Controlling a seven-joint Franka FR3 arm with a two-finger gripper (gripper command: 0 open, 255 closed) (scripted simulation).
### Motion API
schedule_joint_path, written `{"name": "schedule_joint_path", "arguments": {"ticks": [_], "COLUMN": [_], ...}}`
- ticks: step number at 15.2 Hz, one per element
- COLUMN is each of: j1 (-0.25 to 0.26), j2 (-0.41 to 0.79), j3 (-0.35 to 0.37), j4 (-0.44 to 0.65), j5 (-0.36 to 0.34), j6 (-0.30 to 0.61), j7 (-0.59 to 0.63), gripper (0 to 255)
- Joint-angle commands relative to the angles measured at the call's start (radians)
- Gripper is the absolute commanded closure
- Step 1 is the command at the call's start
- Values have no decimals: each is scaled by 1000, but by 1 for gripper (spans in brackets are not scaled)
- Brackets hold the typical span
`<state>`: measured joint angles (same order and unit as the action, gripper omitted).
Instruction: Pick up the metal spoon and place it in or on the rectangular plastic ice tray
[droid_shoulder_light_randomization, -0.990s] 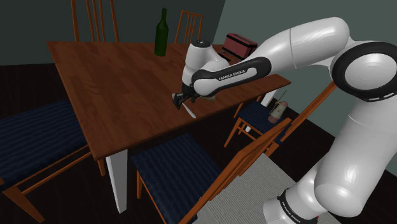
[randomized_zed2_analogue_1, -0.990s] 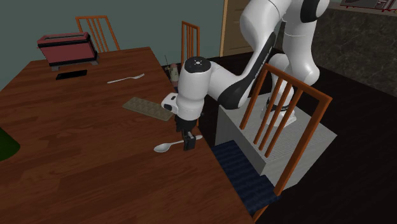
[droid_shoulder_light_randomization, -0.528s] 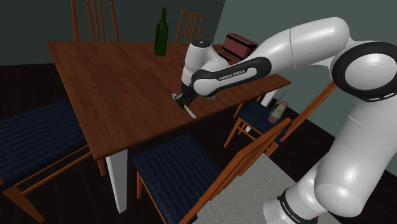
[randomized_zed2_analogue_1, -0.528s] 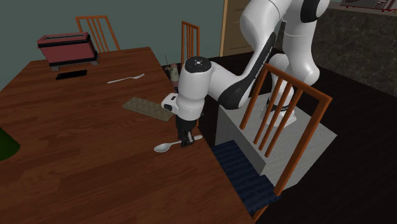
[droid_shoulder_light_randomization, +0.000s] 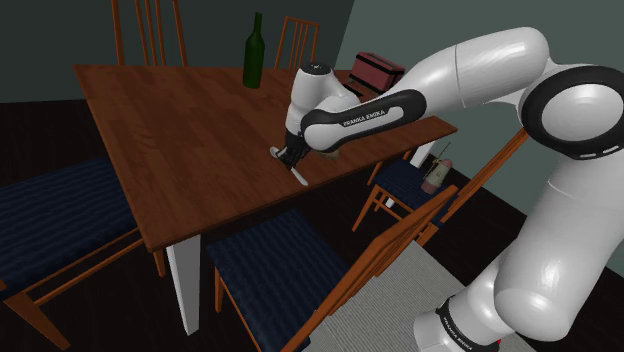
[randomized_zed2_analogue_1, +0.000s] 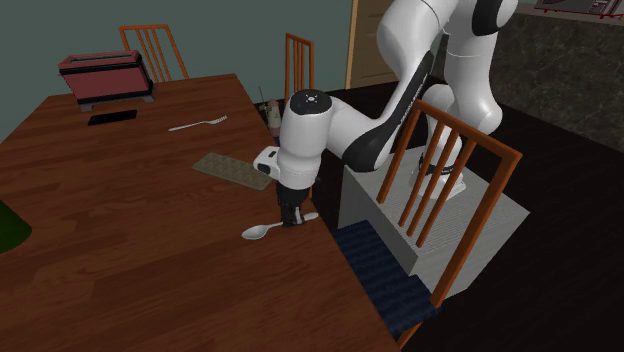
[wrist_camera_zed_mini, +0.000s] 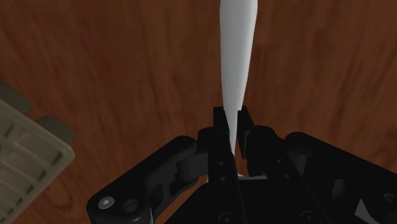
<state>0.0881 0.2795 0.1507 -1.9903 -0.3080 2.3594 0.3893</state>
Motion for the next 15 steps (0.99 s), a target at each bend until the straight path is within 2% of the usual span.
{"name": "schedule_joint_path", "arguments": {"ticks": [1, 15], "j1": [-1, -7], "j2": [-7, -96], "j3": [1, 15], "j4": [3, 79], "j5": [4, 55], "j6": [-11, -170], "j7": [-5, -59], "gripper": [255, 255]}}
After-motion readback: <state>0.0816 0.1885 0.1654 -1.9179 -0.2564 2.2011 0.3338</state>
